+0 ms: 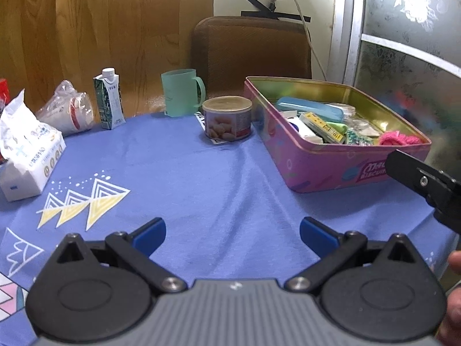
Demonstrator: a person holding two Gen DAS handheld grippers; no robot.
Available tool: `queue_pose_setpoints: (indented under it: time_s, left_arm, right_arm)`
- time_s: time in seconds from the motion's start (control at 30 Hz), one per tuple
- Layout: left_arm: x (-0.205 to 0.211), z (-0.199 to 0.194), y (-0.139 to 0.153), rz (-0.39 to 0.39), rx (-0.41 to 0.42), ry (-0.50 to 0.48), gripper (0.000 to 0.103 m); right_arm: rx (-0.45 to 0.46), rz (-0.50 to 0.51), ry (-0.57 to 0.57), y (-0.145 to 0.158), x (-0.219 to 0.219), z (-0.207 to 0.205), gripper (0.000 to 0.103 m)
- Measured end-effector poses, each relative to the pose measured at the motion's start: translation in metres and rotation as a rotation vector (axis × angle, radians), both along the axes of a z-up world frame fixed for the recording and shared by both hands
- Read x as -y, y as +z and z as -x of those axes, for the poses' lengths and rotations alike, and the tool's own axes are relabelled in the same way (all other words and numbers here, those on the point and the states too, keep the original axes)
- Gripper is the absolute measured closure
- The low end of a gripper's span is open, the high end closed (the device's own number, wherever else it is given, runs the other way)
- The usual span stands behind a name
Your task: Organize soft objects
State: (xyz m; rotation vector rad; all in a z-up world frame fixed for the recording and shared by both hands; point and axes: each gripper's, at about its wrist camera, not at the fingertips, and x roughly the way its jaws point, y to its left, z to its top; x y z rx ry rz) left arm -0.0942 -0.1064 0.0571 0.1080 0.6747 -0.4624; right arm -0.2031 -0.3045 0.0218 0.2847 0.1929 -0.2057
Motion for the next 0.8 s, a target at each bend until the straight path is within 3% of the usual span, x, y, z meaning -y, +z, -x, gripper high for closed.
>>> queue_pose_setpoints:
  time_s: [0.53, 0.8]
  left_arm:
    - [-0.001, 0.004, -0.002, 0.057, -0.047, 0.016, 0.000]
    - [0.004, 0.011, 0.000, 0.051, -0.030, 0.005, 0.000]
  right_arm:
    - [0.026, -0.014, -0.018, 0.001, 0.001, 0.005, 0.000]
    - [0.051, -0.002, -0.043, 0.006, 0.003, 0.016, 0.000]
